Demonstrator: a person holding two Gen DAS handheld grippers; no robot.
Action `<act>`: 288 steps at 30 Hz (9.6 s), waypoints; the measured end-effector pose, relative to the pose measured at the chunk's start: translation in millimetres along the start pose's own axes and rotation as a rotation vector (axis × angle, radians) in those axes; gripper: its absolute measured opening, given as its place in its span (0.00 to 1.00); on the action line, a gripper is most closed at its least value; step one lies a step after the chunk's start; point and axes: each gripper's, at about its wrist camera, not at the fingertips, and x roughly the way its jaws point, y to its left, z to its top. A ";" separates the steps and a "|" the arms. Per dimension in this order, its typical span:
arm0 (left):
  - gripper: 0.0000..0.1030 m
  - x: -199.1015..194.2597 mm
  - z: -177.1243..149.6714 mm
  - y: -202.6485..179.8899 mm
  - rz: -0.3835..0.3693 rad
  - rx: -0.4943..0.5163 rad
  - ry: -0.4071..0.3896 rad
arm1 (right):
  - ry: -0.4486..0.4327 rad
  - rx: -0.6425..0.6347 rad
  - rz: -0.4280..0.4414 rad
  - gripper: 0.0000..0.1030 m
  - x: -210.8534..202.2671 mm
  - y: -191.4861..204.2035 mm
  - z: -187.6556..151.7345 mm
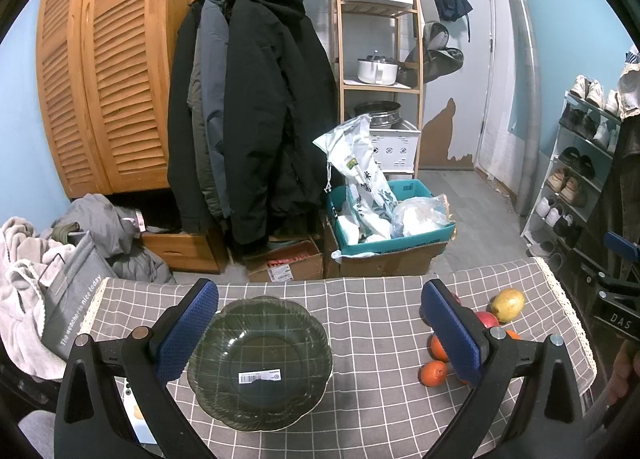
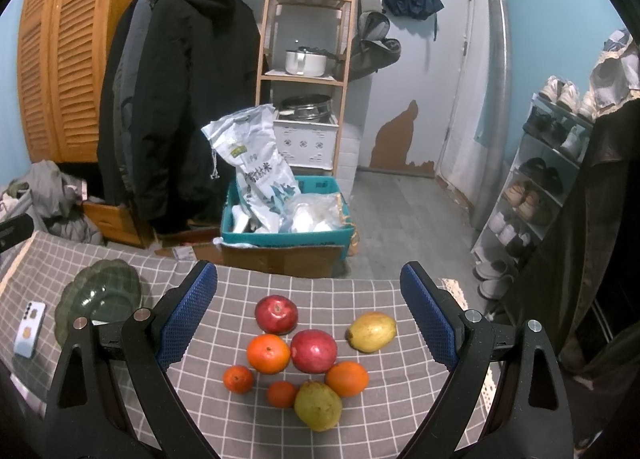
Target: Organize fruits
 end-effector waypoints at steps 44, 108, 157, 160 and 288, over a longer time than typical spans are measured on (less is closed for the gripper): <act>1.00 54.3 -30.6 -48.2 -0.087 0.061 0.202 | 0.248 0.038 0.037 0.89 37.9 -31.2 -48.3; 0.93 212.7 -148.7 -143.5 -0.254 0.135 0.678 | 0.649 0.209 0.146 0.66 143.3 -49.3 -153.1; 0.42 145.9 -94.0 -114.2 -0.225 0.088 0.448 | 0.452 0.105 0.090 0.66 109.2 -37.9 -97.5; 0.42 137.2 -86.8 -110.6 -0.218 0.092 0.419 | 0.429 0.090 0.082 0.66 102.1 -35.1 -90.9; 0.68 183.6 -151.9 168.6 0.134 -0.333 0.606 | 0.696 -0.251 0.508 0.67 220.3 304.9 -76.7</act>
